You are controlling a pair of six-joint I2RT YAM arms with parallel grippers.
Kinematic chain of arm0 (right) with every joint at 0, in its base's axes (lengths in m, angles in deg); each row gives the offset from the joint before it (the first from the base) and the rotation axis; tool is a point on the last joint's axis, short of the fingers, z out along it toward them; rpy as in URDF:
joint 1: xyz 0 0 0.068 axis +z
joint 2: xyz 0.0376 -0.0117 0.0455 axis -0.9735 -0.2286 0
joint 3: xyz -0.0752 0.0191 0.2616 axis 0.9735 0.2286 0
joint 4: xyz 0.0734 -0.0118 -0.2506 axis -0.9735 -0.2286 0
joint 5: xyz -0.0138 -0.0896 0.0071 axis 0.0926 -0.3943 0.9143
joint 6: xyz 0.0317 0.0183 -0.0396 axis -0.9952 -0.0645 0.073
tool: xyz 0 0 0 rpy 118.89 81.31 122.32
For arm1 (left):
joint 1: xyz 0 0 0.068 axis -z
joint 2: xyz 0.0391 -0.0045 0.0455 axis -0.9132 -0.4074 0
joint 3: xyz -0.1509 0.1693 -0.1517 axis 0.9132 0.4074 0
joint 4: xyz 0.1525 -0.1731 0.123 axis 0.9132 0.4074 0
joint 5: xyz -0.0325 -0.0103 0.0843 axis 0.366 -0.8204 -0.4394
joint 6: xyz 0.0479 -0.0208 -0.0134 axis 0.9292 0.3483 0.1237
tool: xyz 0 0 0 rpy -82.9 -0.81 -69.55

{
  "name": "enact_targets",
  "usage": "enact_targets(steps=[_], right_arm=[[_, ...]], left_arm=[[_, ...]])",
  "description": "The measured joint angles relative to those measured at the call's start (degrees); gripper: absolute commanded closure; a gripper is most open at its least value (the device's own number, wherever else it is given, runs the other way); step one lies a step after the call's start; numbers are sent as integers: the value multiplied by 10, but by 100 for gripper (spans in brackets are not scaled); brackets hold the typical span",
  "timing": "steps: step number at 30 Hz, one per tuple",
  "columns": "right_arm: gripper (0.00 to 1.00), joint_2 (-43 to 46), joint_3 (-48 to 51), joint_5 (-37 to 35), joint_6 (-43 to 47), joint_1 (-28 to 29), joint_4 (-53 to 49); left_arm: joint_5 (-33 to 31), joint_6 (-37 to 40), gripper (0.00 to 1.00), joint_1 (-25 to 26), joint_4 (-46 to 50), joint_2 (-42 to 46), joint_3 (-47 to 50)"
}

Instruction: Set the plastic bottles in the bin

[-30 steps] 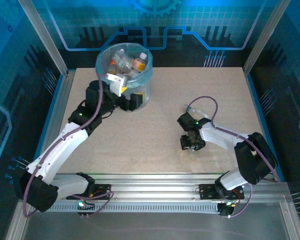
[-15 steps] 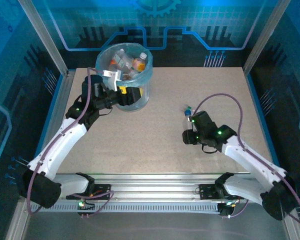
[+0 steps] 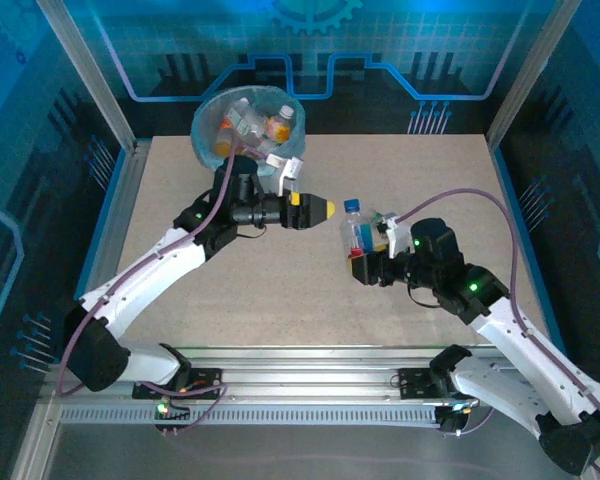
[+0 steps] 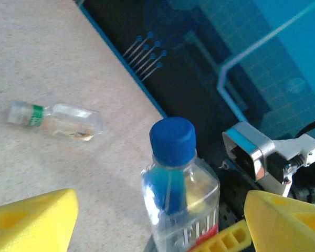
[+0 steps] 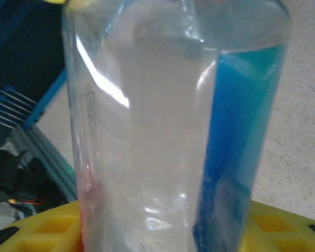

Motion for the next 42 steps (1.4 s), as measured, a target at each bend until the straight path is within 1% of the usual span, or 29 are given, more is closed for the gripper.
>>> enact_targets(steps=[2, 4, 7, 10, 13, 15, 20, 22, 24, 25, 26, 27, 29, 31, 37, 40, 41, 42], right_arm=[[45, 6, 0, 25, 0, 3, 11], [43, 10, 0, 45, -1, 6, 17], [43, 11, 0, 64, 0, 11, 24], [43, 12, 0, 79, 0, 17, 30], [44, 16, 0, 91, 0, 22, 34], [43, 16, 0, 96, 0, 24, 36], [42, 16, -10, 96, 4, 26, 28], [42, 15, -14, 94, 5, 26, 24], [42, 15, -17, 89, 6, 26, 24], [42, 15, -18, 85, 6, 28, 24], [42, 15, -18, 83, 6, 28, 24], [43, 15, -19, 82, 6, 29, 24], [43, 15, -25, 73, 6, 29, 24], [43, 14, -33, 69, 6, 29, 25], [42, -5, -41, 69, 7, 29, 26], [41, -12, -41, 70, 8, 29, 27], [41, -12, -41, 70, 9, 29, 27], [41, -12, -41, 69, 8, 29, 27]], left_arm=[[14, -13, 22, 8, -21, -6, -3], [28, -21, 26, 16, -40, -12, -5], [47, -30, 28, 27, -59, -19, -9], [57, -32, 34, 34, -69, -23, -11], [63, -32, 44, 34, -71, -26, -15], [65, -30, 53, 34, -71, -30, -22], [65, -21, 72, 34, -69, -30, -28], [65, -19, 74, 34, -69, -30, -33], [63, -16, 73, 34, -69, -30, -34], [61, -16, 67, 34, -69, -30, -34], [61, -16, 56, 34, -69, -29, -34], [60, -14, 52, 34, -69, -28, -34], [58, -12, 49, 34, -67, -26, -34], [57, -11, 52, 34, -67, -26, -34], [57, -7, 69, 34, -66, -24, -35], [56, -4, 71, 34, -64, -24, -35], [56, -2, 73, 34, -63, -24, -35], [55, -1, 80, 34, -63, -24, -35]])
